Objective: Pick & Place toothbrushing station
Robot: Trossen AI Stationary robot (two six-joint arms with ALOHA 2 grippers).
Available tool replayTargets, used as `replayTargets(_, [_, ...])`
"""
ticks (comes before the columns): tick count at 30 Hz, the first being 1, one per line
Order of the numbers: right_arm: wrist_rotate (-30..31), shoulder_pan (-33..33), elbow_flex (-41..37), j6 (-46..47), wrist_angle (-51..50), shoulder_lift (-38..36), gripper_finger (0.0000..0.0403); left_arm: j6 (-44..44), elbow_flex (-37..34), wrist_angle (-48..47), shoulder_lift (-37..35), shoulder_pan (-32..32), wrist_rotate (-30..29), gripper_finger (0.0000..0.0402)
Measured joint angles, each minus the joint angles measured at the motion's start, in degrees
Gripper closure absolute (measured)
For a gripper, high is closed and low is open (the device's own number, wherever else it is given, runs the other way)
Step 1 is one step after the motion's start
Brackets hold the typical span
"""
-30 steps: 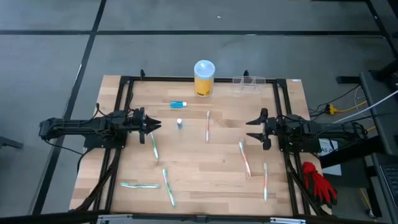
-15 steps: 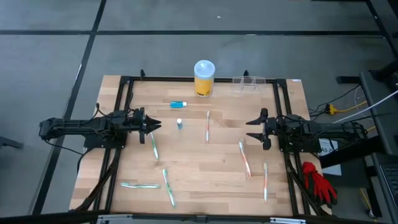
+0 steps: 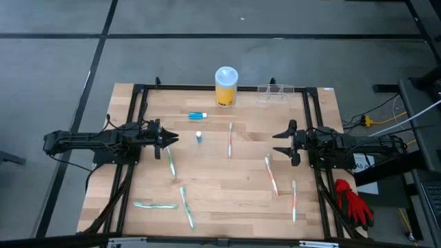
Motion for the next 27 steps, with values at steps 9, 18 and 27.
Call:
replayTargets(9, [0.0,0.0,0.0,0.1,2.1,0.0,0.016,0.0,0.0,0.0,0.0,0.0,0.0,0.0313])
replayTargets(18, [11.8,0.0,0.0,29.4,19.1,0.0,0.016,0.0,0.0,0.0,0.0,0.0,0.0,0.0313])
replayTargets(27, [22.8,0.0,0.0,63.5,21.3,0.0,0.016,0.0,0.0,0.0,0.0,0.0,0.0,0.0313])
